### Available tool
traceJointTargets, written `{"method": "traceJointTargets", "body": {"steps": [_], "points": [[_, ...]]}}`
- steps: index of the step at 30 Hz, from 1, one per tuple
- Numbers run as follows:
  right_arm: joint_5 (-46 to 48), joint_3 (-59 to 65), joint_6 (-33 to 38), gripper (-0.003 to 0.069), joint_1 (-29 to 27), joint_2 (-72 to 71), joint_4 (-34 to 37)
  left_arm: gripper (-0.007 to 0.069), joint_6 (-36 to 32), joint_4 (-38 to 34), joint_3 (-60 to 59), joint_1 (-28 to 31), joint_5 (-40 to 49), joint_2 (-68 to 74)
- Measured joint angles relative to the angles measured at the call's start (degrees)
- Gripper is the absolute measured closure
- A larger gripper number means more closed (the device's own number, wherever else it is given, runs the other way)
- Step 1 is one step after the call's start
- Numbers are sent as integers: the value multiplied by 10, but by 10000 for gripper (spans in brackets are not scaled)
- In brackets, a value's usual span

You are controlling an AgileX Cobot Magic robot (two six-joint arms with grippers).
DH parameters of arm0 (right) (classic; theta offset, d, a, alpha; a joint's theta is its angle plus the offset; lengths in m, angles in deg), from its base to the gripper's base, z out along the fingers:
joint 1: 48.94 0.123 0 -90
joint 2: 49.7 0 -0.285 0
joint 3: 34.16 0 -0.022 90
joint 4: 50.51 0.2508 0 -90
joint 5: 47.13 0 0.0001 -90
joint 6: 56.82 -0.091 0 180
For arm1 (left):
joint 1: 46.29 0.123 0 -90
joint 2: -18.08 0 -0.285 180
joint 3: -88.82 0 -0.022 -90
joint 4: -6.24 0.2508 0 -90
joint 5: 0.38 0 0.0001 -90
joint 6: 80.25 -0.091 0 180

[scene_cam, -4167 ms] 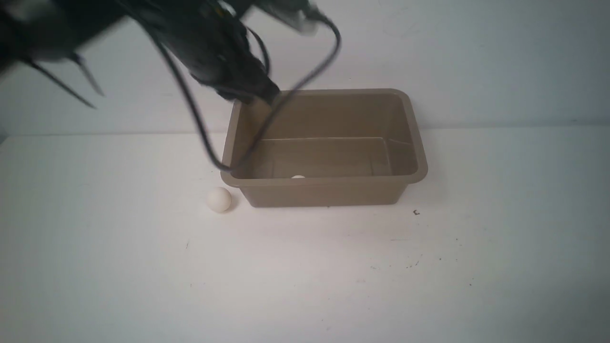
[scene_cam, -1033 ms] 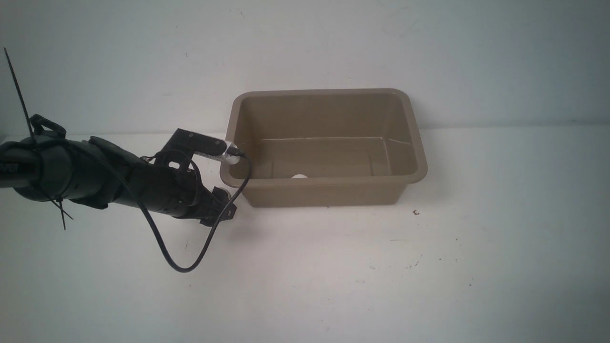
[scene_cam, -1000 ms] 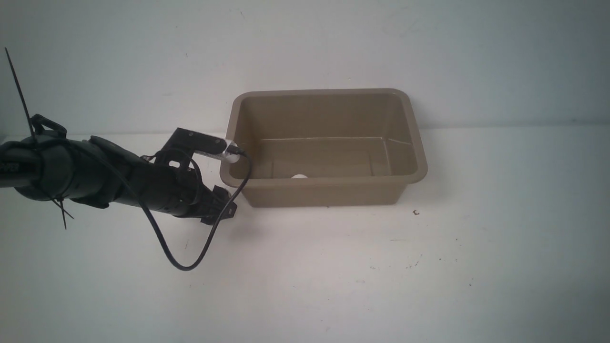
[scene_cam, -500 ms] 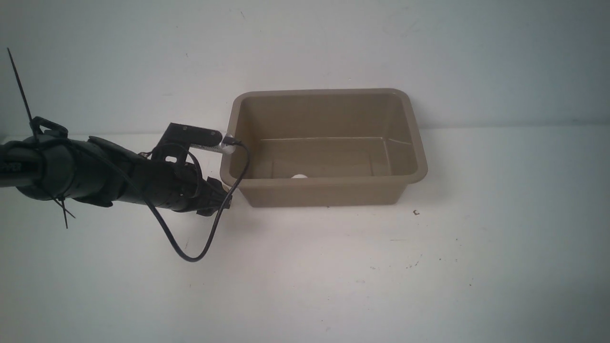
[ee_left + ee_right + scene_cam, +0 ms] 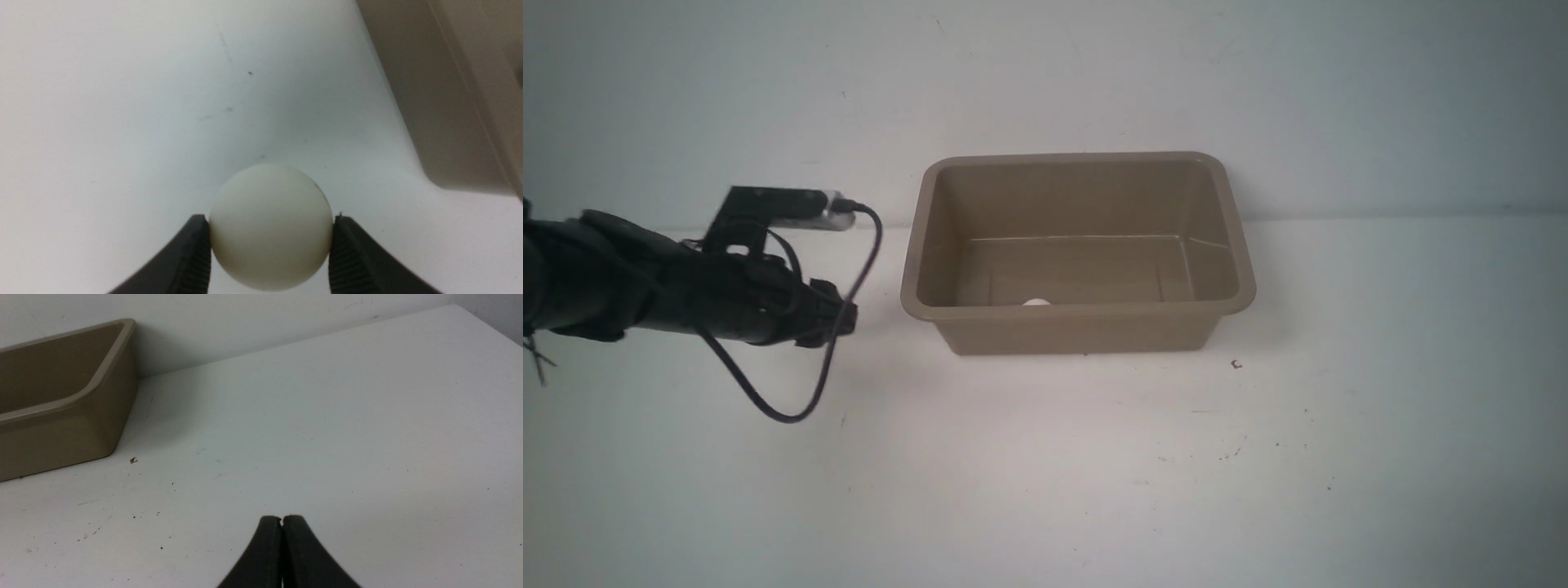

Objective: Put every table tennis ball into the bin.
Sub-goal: Use the left arm to clamp the table tennis ball closest to it, then use the left arm to put the table tennis ball into the box

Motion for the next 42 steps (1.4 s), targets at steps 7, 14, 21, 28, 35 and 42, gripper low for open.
{"method": "traceJointTargets", "body": {"steps": [7, 14, 21, 28, 35, 42], "points": [[0, 0, 0, 673, 0, 0, 0, 293, 20, 9, -2, -57, 3, -106], [0, 0, 0, 673, 0, 0, 0, 293, 20, 8, -2, -174, -60, -99], [0, 0, 0, 673, 0, 0, 0, 293, 17, 8, -3, -204, -102, -60], [0, 0, 0, 673, 0, 0, 0, 266, -27, 7, 8, -204, -120, -36], [0, 0, 0, 673, 0, 0, 0, 144, -32, -13, 43, -204, -126, -23], [0, 0, 0, 673, 0, 0, 0, 174, -25, -21, 54, -204, -100, -30]]}}
